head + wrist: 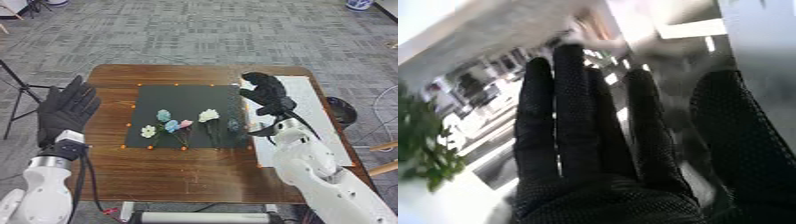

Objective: Arrange flowers

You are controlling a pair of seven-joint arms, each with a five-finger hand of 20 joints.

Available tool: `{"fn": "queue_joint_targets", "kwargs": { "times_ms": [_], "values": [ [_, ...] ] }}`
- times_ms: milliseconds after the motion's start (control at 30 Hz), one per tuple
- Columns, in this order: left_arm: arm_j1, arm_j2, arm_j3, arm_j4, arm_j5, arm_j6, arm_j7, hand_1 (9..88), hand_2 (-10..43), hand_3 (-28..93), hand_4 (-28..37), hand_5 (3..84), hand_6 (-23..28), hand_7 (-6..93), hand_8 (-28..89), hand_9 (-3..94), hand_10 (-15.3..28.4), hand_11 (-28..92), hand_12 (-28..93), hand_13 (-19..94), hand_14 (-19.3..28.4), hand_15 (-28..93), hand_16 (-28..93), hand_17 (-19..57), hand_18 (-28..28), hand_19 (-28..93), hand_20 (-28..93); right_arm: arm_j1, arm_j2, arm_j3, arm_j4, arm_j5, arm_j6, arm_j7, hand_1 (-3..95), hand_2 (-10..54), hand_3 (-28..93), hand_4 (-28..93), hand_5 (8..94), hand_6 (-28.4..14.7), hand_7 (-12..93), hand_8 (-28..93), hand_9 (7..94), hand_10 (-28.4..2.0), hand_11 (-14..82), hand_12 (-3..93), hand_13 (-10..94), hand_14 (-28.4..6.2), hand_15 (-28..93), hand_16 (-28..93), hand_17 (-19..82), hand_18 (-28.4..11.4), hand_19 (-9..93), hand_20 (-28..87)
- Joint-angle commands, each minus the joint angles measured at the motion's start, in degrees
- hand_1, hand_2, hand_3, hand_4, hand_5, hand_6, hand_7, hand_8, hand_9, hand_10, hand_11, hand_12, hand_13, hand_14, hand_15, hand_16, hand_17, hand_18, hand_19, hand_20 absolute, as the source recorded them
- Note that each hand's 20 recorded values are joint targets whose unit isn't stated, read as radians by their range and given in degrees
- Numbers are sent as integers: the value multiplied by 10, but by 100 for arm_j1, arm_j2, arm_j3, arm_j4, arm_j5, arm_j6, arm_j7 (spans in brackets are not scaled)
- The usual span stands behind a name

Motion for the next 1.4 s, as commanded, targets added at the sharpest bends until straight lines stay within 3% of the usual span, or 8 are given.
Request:
{"fn": "queue_joint_targets", "kwargs": {
  "times_ms": [33,100,400,500,600,833,1100,1400],
  "values": [
    [124,18,-101,12,-49,175,117,232,211,645,-283,381,87,45,-73,278,138,145,68,197,120,128,-38,-76,126,290,73,-785,-70,1137,-178,2218,379,-1349,259,63,793,-237,438,-47,127,-97,449,-151,102,168,386,-127,248,159,214,-145,438,172],
    [139,84,-160,41,-29,217,110,235,211,640,-283,377,86,43,-73,258,132,133,64,189,113,119,-39,-75,125,289,72,-765,-164,1076,-130,3809,907,-2012,247,63,793,-235,448,-44,127,-97,452,-149,97,164,383,-127,233,162,209,-147,413,163],
    [200,87,-322,159,23,-95,412,224,202,633,-283,368,84,37,-73,249,129,128,61,182,104,103,-38,-71,119,278,70,-929,-321,1606,-166,5522,295,-2674,180,91,788,-231,454,-39,114,-100,455,-146,65,153,367,-120,177,178,189,-148,349,174],
    [89,212,-305,176,9,34,500,223,199,632,-283,362,84,30,-73,239,124,121,58,175,101,95,-39,-70,118,273,69,-1084,-313,1806,-272,5637,54,-2755,159,94,786,-228,445,-44,103,-96,450,-148,57,155,360,-123,163,186,185,-148,336,179],
    [-86,239,-283,234,-1,0,552,221,195,641,-283,355,81,28,-71,213,115,109,54,156,87,70,-41,-69,115,266,70,-1213,-307,1965,-383,5610,-30,-2728,150,95,788,-227,439,-49,89,-89,441,-147,53,156,358,-123,153,194,184,-149,329,183],
    [-306,330,-170,261,25,-52,516,229,192,641,-283,353,79,29,-70,210,113,110,52,154,85,63,-32,-67,113,262,74,-1428,-328,2079,-534,5802,39,-2896,147,99,783,-227,431,-52,81,-84,433,-148,50,156,358,-124,143,207,182,-150,320,189],
    [-313,360,-146,227,26,-76,474,228,191,647,-283,352,77,33,-71,212,114,113,51,156,87,66,-30,-67,112,263,77,-1490,-326,2178,-622,5731,43,-2887,146,98,784,-224,433,-51,82,-83,431,-148,50,155,359,-125,138,215,181,-151,318,194],
    [-175,259,-239,191,66,-67,388,229,190,649,-283,352,77,34,-71,216,116,116,51,157,90,68,-30,-68,113,264,77,-1642,-325,2266,-721,5677,-71,-2772,147,95,782,-222,431,-52,80,-83,428,-148,49,155,358,-126,134,221,179,-153,319,196]
  ]
}}
